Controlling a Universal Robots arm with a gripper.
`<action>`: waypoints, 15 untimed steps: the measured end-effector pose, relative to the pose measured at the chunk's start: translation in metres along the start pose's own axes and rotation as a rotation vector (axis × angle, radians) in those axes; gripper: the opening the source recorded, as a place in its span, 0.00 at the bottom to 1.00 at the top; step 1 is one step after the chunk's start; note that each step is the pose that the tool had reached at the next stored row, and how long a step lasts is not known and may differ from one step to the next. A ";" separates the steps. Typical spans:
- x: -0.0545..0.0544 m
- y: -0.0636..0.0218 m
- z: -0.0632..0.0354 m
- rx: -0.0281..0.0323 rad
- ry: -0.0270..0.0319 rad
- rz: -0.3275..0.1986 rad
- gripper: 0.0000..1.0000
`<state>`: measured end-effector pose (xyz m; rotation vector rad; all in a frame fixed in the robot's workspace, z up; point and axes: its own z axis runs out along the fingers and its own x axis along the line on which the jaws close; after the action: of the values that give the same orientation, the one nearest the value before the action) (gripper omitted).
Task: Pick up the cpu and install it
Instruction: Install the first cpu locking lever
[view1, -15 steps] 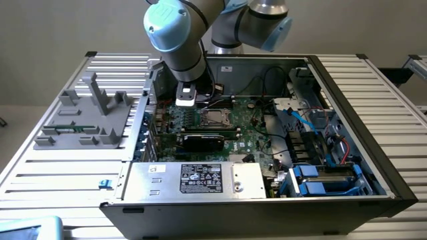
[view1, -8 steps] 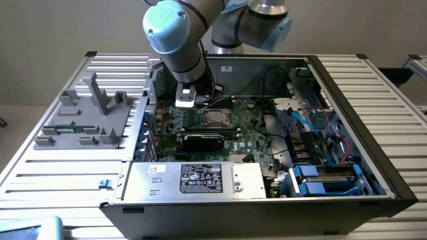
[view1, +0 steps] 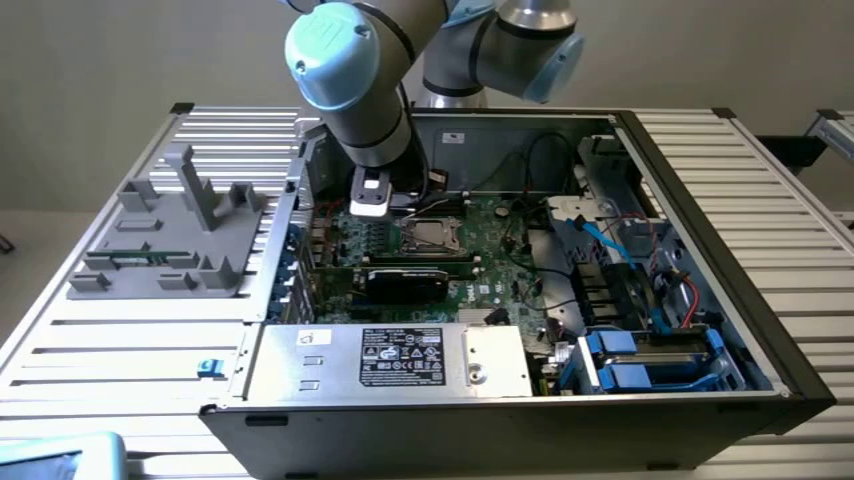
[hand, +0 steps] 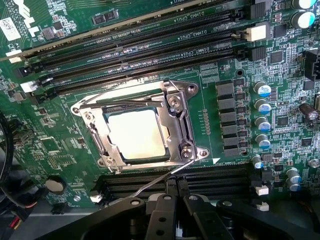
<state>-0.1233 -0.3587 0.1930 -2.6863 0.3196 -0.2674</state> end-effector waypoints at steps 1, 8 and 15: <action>0.000 0.0001 0.0003 -0.0003 0.0011 0.002 0.12; 0.000 0.0007 0.0017 -0.0021 0.0087 0.019 0.12; -0.001 0.0008 0.0023 -0.0014 0.0158 0.035 0.12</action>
<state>-0.1235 -0.3584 0.1905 -2.6783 0.3719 -0.2780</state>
